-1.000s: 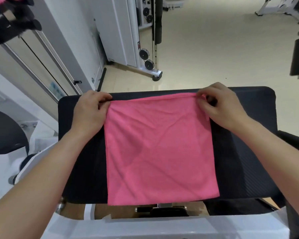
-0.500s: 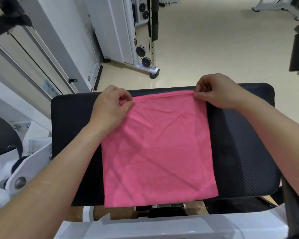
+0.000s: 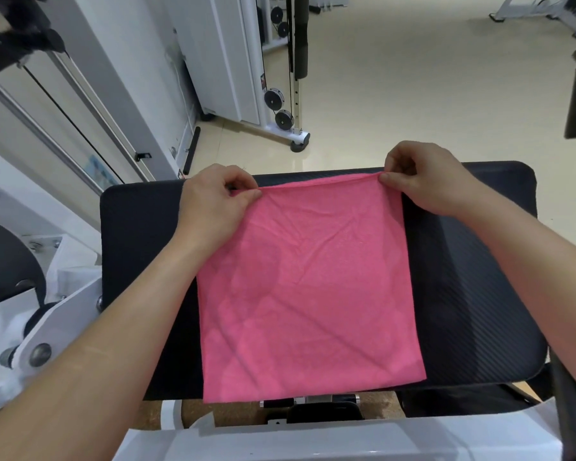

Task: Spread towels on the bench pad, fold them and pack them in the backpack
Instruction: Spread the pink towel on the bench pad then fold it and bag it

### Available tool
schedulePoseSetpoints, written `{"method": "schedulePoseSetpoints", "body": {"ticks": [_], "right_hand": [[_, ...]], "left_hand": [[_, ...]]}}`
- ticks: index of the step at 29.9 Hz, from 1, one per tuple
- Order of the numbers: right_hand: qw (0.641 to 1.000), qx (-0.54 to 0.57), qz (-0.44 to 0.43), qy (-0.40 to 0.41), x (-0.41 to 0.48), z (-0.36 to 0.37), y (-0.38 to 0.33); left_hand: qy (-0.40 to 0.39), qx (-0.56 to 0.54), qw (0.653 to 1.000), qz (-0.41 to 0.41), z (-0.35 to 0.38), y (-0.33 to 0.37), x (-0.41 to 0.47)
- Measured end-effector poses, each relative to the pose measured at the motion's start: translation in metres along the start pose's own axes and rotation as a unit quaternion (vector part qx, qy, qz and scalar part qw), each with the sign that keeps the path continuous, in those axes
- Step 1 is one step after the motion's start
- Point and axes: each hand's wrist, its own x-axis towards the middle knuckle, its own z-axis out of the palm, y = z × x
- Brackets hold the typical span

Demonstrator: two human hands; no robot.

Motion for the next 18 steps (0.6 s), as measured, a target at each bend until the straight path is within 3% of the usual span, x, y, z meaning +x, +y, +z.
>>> {"method": "schedulePoseSetpoints", "body": {"ticks": [2,6,10,14,18], "right_hand": [[1.000,0.002,0.000,-0.001,0.001,0.000,-0.001],[0.999,-0.045,-0.014,0.001,0.003,0.003,-0.002],[0.992,-0.110,-0.056,0.017,0.000,0.004,-0.002],[0.971,-0.212,-0.102,0.046,-0.005,0.004,-0.009],[0.946,-0.317,-0.068,0.006,0.004,0.004,-0.027]], "left_hand": [[0.015,-0.024,0.999,-0.018,0.000,-0.002,0.001],[0.003,0.061,0.997,0.053,0.003,-0.004,0.000],[-0.045,0.137,0.987,0.070,-0.012,-0.011,-0.001],[-0.026,0.187,0.981,0.054,-0.023,-0.024,-0.009],[-0.061,0.228,0.970,0.059,-0.029,-0.018,-0.008]]}}
